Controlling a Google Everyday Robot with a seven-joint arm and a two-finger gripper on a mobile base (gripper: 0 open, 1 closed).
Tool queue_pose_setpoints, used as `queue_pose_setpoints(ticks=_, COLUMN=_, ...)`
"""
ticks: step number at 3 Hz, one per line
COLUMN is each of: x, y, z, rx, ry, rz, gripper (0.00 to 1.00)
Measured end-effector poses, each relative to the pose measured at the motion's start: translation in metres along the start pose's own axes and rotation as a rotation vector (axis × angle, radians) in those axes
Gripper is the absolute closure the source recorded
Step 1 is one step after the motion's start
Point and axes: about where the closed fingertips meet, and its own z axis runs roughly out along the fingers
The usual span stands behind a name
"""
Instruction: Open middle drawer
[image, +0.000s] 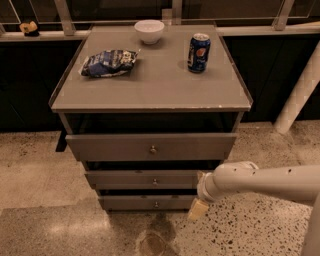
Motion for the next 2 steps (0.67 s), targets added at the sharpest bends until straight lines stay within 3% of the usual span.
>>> queue_pose_setpoints(ticks=1, x=0.004, y=-0.009, z=0.008, rx=0.043, ry=0.003, rz=-0.016, gripper=0.00)
queue_pose_setpoints(ticks=2, x=0.012, y=-0.025, z=0.020, rx=0.121, ry=0.007, rz=-0.048, gripper=0.00)
